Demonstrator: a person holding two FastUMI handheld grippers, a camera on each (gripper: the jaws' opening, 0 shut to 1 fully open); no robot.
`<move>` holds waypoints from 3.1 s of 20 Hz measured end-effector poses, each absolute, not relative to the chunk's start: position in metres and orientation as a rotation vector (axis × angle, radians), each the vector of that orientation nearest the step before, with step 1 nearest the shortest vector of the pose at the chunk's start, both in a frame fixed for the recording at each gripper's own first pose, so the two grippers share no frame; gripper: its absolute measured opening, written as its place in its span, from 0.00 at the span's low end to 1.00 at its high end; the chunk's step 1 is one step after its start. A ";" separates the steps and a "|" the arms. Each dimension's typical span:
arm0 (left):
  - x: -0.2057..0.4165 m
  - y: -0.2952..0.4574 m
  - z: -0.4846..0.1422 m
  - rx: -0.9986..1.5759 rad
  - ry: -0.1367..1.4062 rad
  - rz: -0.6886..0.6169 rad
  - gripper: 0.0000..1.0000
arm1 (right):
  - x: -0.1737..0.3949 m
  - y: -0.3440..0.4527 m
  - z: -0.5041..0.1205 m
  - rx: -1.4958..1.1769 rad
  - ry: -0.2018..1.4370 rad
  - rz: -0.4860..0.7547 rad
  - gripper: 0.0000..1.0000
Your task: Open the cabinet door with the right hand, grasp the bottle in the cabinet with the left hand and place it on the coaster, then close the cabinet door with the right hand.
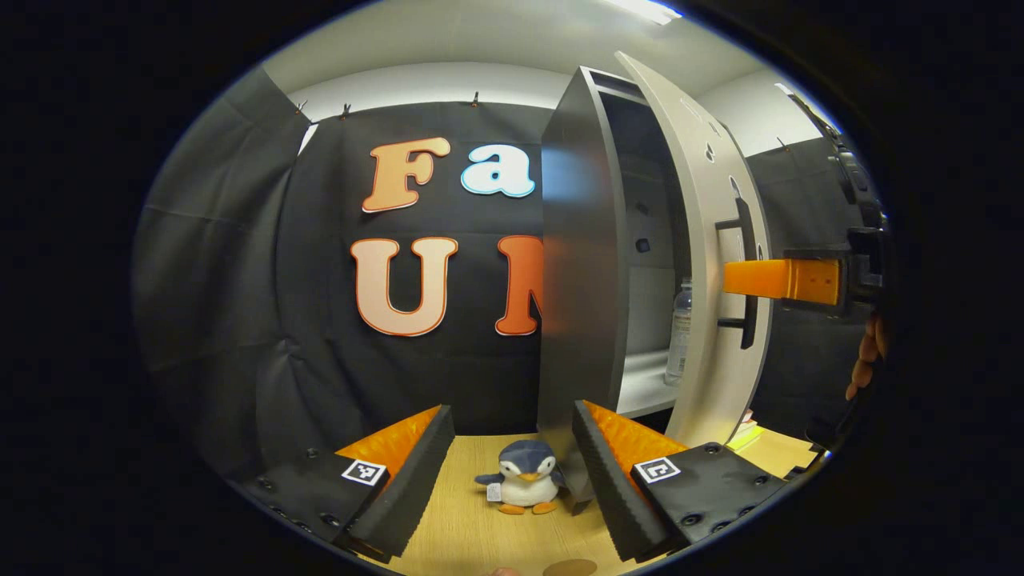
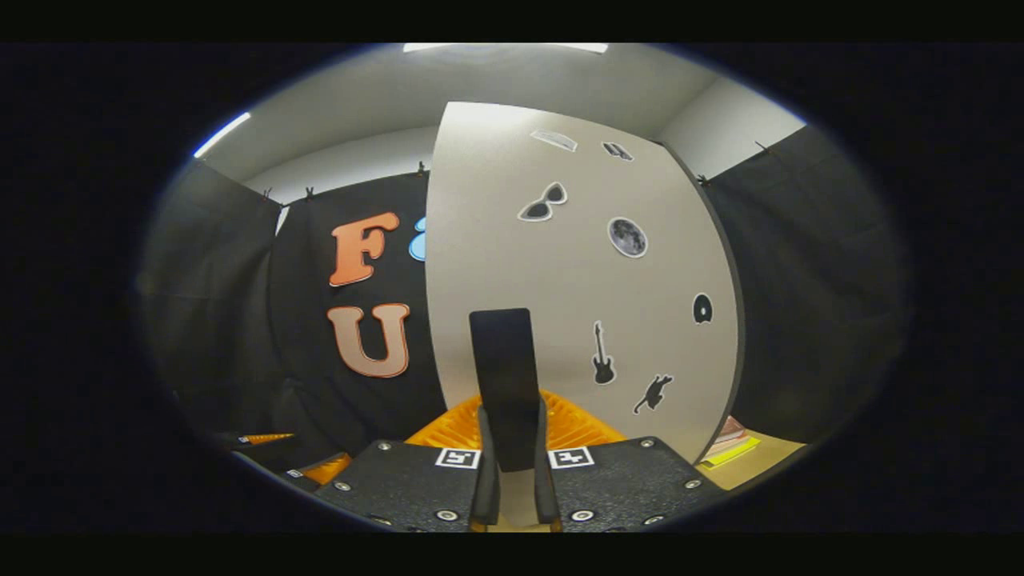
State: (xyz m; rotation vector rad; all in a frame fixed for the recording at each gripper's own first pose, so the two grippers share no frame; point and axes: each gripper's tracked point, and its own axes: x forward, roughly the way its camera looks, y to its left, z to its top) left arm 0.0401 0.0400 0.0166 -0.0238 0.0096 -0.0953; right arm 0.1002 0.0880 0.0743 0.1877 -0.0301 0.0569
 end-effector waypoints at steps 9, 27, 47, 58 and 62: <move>0.029 -0.004 0.018 -0.042 -0.011 -0.071 0.97 | 0.077 0.073 0.077 0.207 -0.046 0.136 0.18; 0.007 -0.117 0.036 -0.052 -0.057 -0.176 0.99 | 0.042 0.012 0.067 0.196 -0.022 0.056 0.16; -0.025 -0.184 0.044 0.026 -0.053 -0.223 0.97 | 0.040 -0.077 0.056 0.207 -0.032 0.080 0.00; -0.046 -0.227 0.030 -0.037 -0.015 -0.249 0.97 | 0.024 -0.107 0.035 0.039 0.032 0.006 0.43; -0.044 -0.225 0.026 -0.056 0.000 -0.245 0.97 | 0.011 -0.113 0.030 -0.012 0.060 -0.054 0.46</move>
